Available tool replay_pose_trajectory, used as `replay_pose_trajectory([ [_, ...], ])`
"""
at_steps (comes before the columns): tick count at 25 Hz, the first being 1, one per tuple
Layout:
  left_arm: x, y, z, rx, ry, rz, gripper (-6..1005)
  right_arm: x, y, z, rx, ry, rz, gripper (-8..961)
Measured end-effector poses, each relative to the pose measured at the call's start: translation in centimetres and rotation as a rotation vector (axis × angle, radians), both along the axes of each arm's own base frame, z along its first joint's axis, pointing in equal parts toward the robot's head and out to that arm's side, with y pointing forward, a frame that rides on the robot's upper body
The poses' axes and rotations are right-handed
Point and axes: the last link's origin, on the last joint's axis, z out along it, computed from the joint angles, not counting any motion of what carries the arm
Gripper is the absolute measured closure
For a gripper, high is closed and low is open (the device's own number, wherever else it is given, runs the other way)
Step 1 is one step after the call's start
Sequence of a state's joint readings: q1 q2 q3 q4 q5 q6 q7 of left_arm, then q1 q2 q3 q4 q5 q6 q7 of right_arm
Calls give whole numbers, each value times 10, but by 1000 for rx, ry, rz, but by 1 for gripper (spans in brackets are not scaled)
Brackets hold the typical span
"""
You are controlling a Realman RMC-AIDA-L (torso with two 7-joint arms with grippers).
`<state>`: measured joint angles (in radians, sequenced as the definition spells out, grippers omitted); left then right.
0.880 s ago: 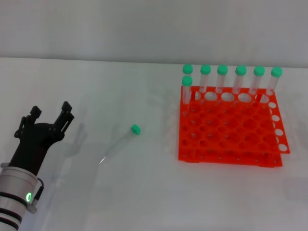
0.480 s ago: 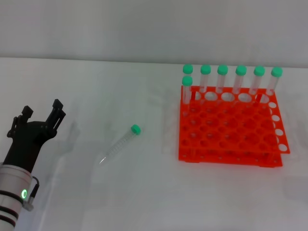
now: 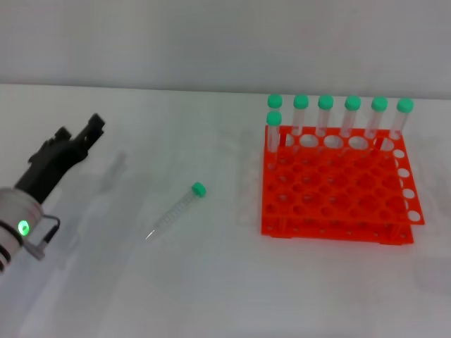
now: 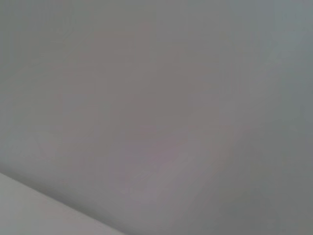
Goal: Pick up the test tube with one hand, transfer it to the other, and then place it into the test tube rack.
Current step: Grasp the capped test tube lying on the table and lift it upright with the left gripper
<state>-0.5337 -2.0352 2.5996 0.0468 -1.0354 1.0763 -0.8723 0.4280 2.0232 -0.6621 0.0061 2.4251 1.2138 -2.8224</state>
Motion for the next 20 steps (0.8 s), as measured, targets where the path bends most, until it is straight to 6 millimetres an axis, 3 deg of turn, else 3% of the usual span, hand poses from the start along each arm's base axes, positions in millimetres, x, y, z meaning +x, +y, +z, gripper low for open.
replay_pose_trajectory([
  [9,16,43,57,-355,-27,-75,114,0,0,0,-1,0,0,107],
  [20,59,65,101,-701,162,-13,124,-1,1,1,3,-3,5,108],
])
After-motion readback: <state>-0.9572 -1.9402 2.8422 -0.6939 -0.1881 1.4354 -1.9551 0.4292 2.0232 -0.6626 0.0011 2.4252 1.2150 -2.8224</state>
